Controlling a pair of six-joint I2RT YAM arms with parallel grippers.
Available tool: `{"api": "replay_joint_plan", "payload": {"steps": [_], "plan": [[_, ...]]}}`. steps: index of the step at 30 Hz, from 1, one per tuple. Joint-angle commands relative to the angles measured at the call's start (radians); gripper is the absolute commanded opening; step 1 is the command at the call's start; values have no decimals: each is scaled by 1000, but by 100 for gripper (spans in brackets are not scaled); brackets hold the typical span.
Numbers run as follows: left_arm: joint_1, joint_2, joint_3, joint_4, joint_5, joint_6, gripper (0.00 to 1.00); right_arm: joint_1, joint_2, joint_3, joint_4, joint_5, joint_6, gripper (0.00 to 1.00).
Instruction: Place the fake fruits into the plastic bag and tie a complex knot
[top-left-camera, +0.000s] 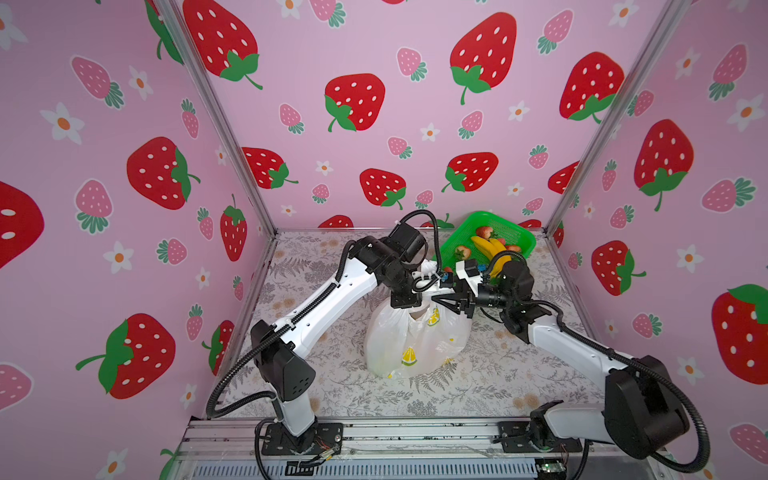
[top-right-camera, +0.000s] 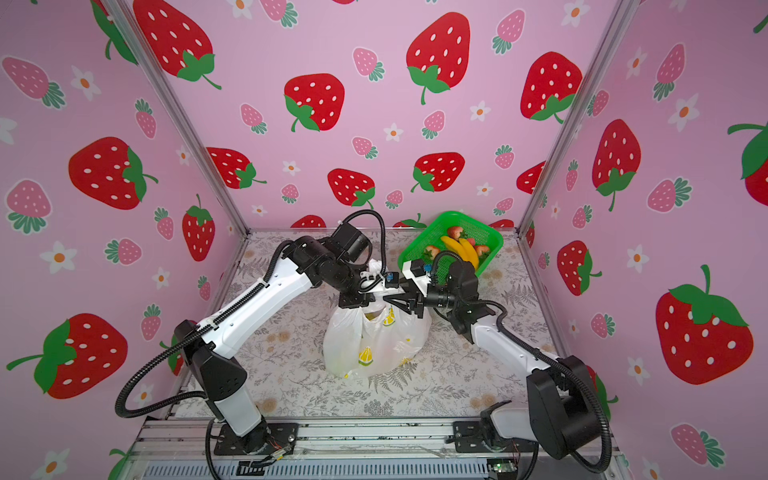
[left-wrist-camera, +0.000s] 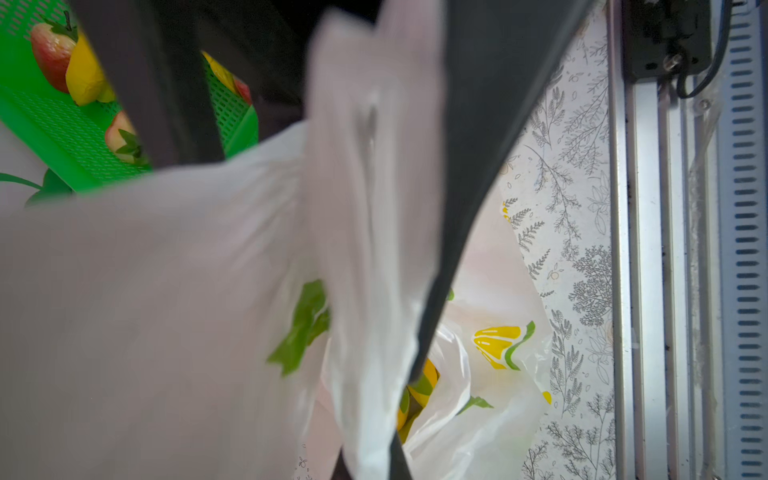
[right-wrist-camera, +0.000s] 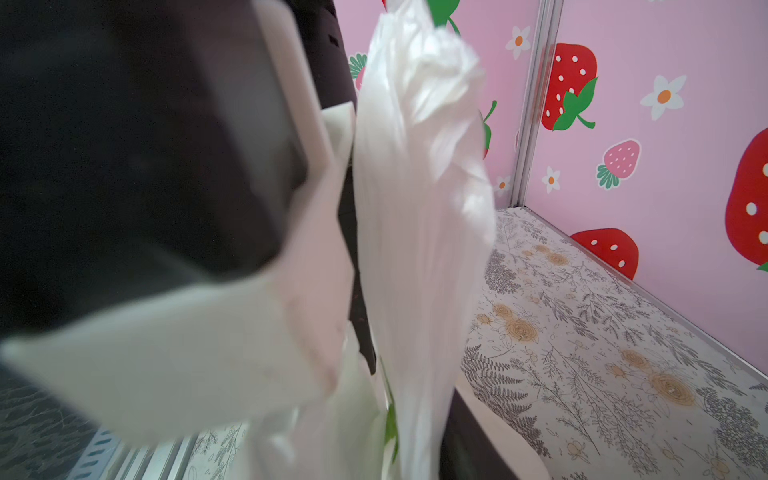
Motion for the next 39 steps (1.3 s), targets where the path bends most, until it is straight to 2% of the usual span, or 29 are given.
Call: {"api": "replay_joint_plan", "payload": {"steps": [1,6,11,14,17,18,21,24,29,32,35,39], "plan": [[-5,14,44,2,34,-6,0,7,14,-5,35,-8,4,39],[-4,24,42,-1,33,-10,0,9,11,-9,35,4,6,32],[-4,24,33,3,31,-14,0,9,10,-9,46,2,16,30],[-4,26,32,4,33,-17,0,8,8,-11,45,3,15,21],[1,16,28,10,37,-27,4,6,-2,-17,28,19,-5,11],[3,7,20,20,42,-37,13,5,-3,-20,25,22,-10,9],[14,-39,-30,66,53,-63,30,0,-10,-21,12,22,-20,2],[34,-107,-107,120,78,-101,42,-3,-19,-22,-5,22,-36,0],[115,-214,-220,230,237,-241,54,-2,-29,-22,-28,13,-57,0],[162,-255,-280,370,378,-409,59,2,-31,-26,-18,-3,-51,0],[177,-256,-309,506,479,-570,62,7,-35,-29,-21,0,-50,0],[176,-213,-288,616,574,-705,67,13,-39,-34,-24,-1,-47,0]]}}
